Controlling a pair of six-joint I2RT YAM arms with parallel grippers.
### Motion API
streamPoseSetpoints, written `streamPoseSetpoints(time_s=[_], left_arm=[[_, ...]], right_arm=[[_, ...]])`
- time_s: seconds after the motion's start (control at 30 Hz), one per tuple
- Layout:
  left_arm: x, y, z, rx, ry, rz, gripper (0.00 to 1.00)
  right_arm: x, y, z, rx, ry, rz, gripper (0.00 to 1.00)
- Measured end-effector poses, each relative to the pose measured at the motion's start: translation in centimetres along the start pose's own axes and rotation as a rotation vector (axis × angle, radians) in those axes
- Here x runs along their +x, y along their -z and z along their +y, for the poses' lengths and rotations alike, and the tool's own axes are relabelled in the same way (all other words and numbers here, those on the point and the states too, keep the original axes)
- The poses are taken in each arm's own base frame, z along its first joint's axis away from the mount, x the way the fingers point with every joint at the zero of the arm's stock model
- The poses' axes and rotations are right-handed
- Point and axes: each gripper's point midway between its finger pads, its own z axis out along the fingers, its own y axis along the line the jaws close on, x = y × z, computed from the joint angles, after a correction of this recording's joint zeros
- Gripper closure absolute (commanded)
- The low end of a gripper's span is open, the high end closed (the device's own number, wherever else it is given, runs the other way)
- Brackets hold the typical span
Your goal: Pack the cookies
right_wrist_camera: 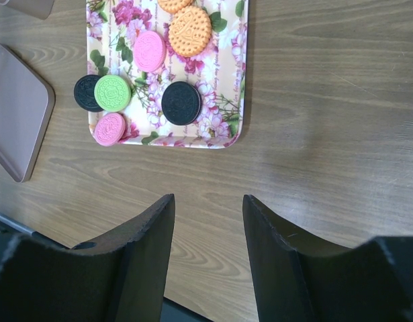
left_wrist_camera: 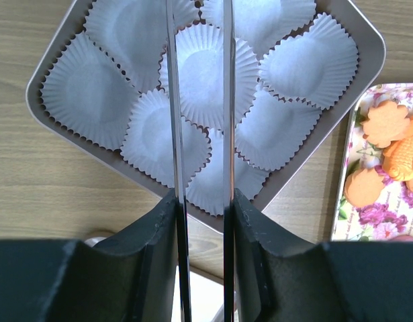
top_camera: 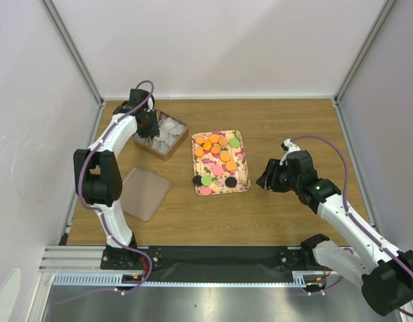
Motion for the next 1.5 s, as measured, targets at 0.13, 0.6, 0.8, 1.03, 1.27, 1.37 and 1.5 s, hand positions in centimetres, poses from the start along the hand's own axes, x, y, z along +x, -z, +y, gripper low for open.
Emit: streamPoseSetpoints(time_s=[0.13, 0.6, 0.8, 1.03, 1.27, 1.37, 1.5], left_arm=[[0.1, -0.5, 0.0, -0.002, 0.000, 0.008, 0.65], [0.6, -1.3, -0.3, 0.015, 0.001, 0.034, 0.63], [0.5, -1.3, -0.5, 0.026, 0.001, 0.029, 0.62], [0.5, -1.3, -0.5, 0.026, 0.001, 0.029, 0.62], [0.5, -1.3, -0.4, 0.021, 0.002, 0.029, 0.59], [0.5, -1.3, -0.3, 0.020, 0.004, 0.028, 0.56], [0.5, -1.3, -0.2, 0.019, 0.005, 0.028, 0.53]], right_arm=[[0.1, -0.1, -0.1, 0.002, 0.000, 0.003, 0.49], [0.1, -0.1, 0.0, 0.000, 0.002, 0.005, 0.49], [0.1, -0.1, 0.1, -0.001, 0.003, 0.006, 0.49], [0.2, -0.1, 0.1, -0.002, 0.004, 0.006, 0.49], [0.2, -0.1, 0.1, -0.002, 0.004, 0.007, 0.49], [0.2, -0.1, 0.2, -0.004, 0.005, 0.007, 0.49], [0.2, -0.1, 0.2, -0.004, 0.005, 0.007, 0.49]])
